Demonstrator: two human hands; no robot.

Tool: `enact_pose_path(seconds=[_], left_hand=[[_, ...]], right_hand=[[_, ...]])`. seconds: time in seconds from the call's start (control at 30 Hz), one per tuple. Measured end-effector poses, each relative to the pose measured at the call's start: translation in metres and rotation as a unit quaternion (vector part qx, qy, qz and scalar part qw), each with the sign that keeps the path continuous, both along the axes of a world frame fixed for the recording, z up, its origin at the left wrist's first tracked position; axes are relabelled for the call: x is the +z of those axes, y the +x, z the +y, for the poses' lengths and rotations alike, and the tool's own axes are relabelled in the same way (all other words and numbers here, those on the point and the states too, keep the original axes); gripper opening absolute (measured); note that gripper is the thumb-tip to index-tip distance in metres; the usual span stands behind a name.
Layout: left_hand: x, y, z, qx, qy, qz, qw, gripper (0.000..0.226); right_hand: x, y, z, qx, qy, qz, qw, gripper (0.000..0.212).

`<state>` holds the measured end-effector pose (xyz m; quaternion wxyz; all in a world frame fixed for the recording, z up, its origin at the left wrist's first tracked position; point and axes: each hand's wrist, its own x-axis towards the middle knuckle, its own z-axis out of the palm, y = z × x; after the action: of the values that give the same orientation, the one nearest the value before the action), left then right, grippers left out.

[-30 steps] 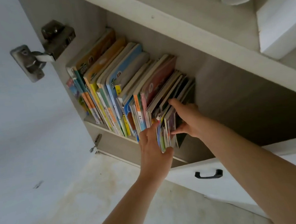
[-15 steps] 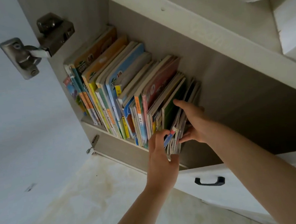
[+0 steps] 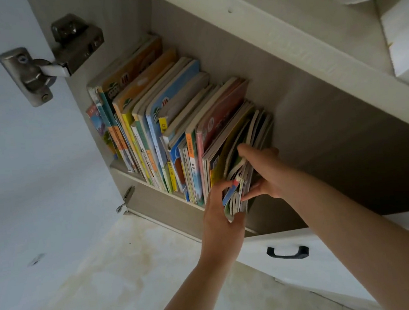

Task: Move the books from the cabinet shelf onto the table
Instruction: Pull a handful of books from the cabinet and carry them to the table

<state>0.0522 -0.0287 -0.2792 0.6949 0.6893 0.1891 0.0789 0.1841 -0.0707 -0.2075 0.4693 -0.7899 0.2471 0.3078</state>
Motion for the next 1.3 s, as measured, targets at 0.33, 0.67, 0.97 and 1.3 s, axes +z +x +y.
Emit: enact_pose_path(seconds=[0.33,0.67,0.97,1.3], left_hand=[[-0.013,0.027,-0.004,-0.055,0.088,0.052,0.993,0.07],[-0.052,0.046,-0.025,-0.165,0.079,0.062,0.981,0.104],[-0.067,0.049,-0.042,-0.074,0.192,0.023,0.978,0.102],[-0.042,-0.033,-0.002,-0.059,0.259,0.008,0.964,0.086]], right_hand=[[0.012,-0.008,-0.008,0.021,-0.062,0.005,0.998,0.036],[0.019,0.003,-0.018,-0.003,-0.107,-0.013,0.994,0.064],[0.014,0.002,-0.019,0.048,-0.171,-0.063,0.982,0.052],[0.026,-0.073,-0.016,0.088,-0.106,-0.068,0.988,0.048]])
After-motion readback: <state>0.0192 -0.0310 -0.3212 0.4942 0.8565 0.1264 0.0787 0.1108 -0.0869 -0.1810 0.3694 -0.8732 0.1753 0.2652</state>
